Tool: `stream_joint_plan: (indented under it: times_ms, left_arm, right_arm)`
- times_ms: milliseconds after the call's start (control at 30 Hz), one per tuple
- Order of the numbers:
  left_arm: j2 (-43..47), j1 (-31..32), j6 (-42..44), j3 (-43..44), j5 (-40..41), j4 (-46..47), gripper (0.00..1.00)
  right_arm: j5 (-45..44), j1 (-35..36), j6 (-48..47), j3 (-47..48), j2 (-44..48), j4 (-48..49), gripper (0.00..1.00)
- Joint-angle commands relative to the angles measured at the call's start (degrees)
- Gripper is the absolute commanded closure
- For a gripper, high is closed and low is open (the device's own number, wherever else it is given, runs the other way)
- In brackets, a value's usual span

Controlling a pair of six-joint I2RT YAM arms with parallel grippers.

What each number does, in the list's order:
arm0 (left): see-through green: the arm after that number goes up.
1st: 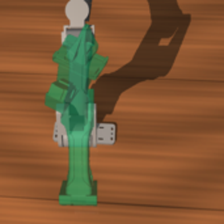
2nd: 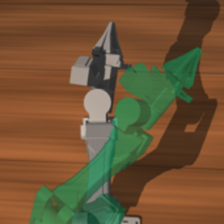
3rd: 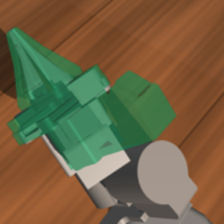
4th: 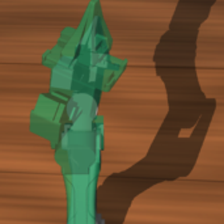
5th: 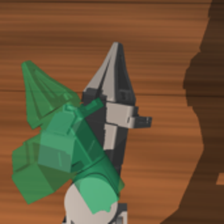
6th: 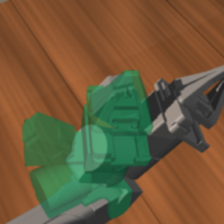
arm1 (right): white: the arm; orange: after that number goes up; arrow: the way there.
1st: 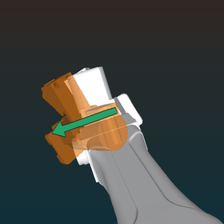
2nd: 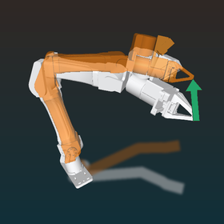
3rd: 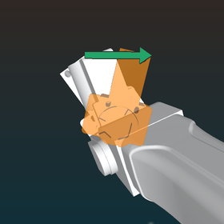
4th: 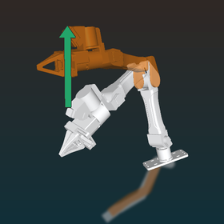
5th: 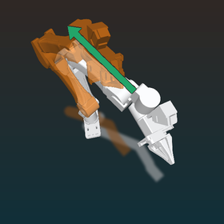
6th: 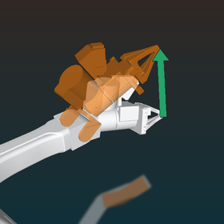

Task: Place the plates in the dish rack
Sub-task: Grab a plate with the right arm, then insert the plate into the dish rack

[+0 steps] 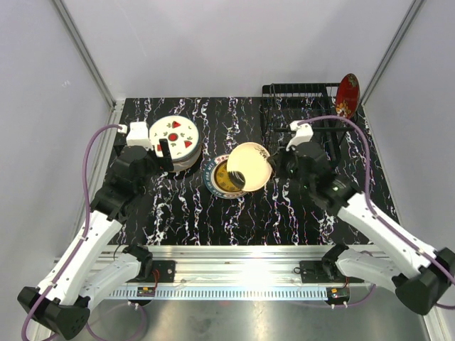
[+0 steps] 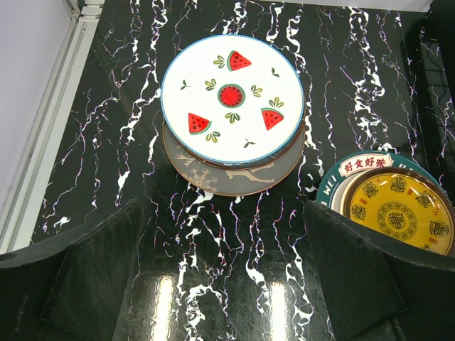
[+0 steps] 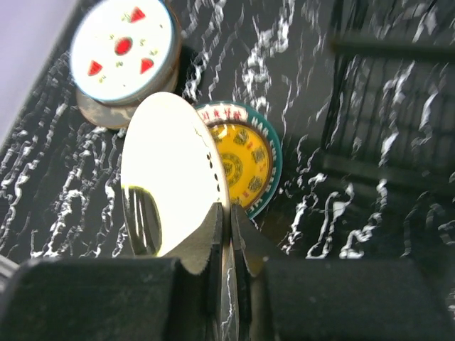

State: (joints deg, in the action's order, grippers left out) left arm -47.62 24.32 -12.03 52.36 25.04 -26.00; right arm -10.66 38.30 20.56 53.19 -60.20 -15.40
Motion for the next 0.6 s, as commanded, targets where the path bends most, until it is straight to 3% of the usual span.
stream_joint_plan:
  times_ms: [0, 233, 400, 567]
  left_arm:
    - [0.77, 0.29, 0.17, 0.73, 0.28, 2.62, 0.01]
    - [0.77, 0.29, -0.01, 0.73, 0.28, 2.62, 0.01]
    - [0.68, 0.29, -0.01, 0.64, 0.10, 2.62, 0.01]
    - [0.68, 0.29, -0.10, 0.73, 0.10, 2.62, 0.01]
  right_arm:
    - [0.20, 0.54, -7.19, 8.06, 5.18, -7.61, 1.00]
    - [-13.49, 0.54, -15.54, 21.85, 9.84, -17.64, 1.00]
    - [-27.45, 0.54, -23.61, 25.12, 7.74, -17.03, 1.00]
    - [-35.74, 0.54, -31.27, 27.58, 3.00, -10.19, 1.00]
